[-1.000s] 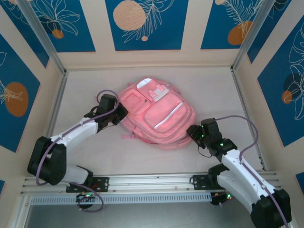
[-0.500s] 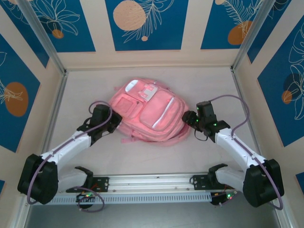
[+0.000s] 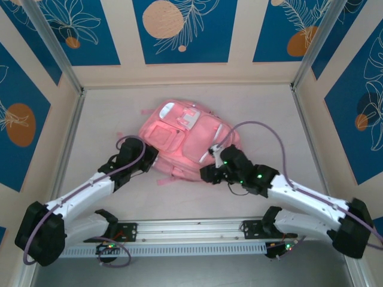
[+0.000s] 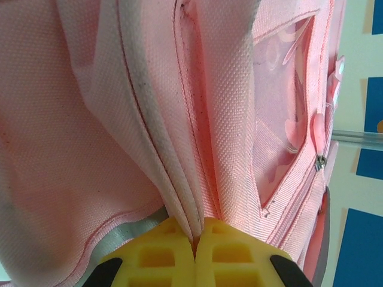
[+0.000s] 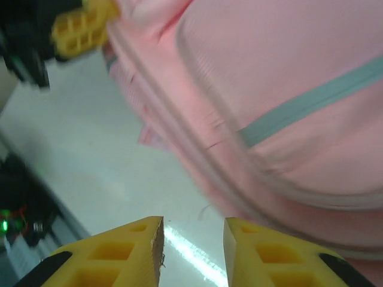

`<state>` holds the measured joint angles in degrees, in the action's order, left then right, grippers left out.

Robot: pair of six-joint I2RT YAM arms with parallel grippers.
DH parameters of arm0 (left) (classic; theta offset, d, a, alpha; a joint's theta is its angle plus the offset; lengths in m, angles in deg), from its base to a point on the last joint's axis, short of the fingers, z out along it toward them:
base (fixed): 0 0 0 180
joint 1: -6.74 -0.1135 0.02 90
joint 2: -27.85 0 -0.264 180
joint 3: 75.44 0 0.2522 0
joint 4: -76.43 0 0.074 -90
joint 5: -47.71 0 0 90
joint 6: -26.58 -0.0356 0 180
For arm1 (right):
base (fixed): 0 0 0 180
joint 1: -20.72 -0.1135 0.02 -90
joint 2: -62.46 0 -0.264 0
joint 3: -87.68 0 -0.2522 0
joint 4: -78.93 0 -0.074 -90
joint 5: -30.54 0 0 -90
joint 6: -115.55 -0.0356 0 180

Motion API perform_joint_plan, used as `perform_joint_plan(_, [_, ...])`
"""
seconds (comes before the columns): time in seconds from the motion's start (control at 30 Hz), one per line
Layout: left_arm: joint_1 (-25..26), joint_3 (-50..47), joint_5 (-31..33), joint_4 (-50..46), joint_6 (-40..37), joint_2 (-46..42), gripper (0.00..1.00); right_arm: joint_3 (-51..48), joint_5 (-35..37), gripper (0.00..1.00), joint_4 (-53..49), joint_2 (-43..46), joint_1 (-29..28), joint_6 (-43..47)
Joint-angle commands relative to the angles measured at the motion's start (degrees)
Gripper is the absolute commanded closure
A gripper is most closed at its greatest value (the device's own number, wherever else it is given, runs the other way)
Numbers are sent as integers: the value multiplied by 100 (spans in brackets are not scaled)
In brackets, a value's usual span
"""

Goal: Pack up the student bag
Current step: Rotate the card holder at the center of the table.

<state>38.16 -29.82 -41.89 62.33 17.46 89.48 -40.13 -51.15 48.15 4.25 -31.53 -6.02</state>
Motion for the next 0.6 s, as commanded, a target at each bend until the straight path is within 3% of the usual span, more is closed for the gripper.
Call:
perform_joint_plan(0.0, [326,-4,-42,456,389,9,100,29,-489,69,70,-593,-509,209])
perform_joint_plan(0.13, [599,196,-58,708,387,207,100,-12,-144,76,-17,-974,-535,106])
perform_joint_plan(0.23, [765,275,7,696,335,236,100,-51,388,88,-249,-1026,52,-35])
perform_joint_plan(0.4, [861,181,220,556,384,113,100,32,278,88,-166,-1182,1400,199])
perform_joint_plan(0.57, [932,262,266,698,503,317,100,416,118,83,-170,-1231,1403,659])
